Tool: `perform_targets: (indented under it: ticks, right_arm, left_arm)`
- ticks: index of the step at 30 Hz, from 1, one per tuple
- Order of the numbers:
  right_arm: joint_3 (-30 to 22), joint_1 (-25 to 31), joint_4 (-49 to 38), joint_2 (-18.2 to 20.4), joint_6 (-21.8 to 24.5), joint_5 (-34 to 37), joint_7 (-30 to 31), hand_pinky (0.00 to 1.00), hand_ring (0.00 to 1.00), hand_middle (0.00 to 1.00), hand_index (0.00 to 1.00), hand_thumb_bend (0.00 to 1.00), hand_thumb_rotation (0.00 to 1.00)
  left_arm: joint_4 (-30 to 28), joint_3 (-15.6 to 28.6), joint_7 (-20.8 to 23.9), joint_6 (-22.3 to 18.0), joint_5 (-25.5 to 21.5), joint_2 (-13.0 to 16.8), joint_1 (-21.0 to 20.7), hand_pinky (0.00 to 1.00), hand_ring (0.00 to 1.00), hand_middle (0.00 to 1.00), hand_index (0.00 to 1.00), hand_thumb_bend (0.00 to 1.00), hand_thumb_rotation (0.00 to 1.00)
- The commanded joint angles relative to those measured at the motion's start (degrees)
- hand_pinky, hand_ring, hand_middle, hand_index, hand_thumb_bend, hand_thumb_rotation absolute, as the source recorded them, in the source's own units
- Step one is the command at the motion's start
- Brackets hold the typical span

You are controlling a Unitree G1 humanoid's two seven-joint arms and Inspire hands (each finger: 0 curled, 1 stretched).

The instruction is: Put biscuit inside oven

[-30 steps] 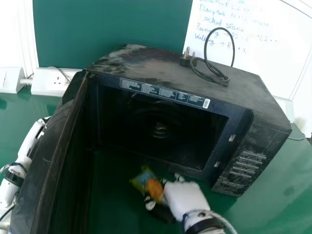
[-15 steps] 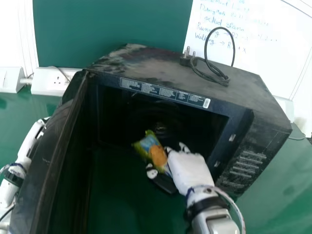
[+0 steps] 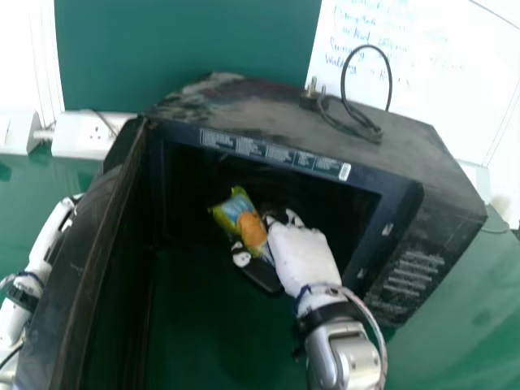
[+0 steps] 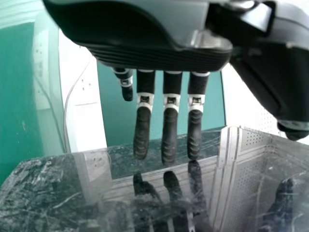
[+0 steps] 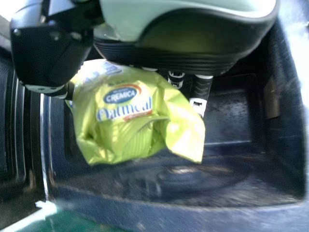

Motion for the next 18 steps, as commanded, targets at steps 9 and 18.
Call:
perform_targets:
  ticks: [9, 18]
  right_arm:
    - [1.3, -6.2, 11.6, -3.5, -0.1, 6.1, -11.2, 0.31, 0.30, 0.46, 0.49, 0.53, 0.00]
    - [3.0, -12.0, 24.7, -7.0, -0.9, 12.3, -21.4, 0.42, 0.37, 0.41, 0.52, 0.52, 0.00]
  left_arm:
    - [-0.3, -0.4, 0.2, -0.7, 0.4, -0.2, 1.0, 0.31, 0.39, 0.42, 0.48, 0.51, 0.05]
    - [-0.5, -0.5, 0.1, -0.5, 0.0, -0.3, 1.2, 0.31, 0.38, 0.43, 0.48, 0.51, 0.05]
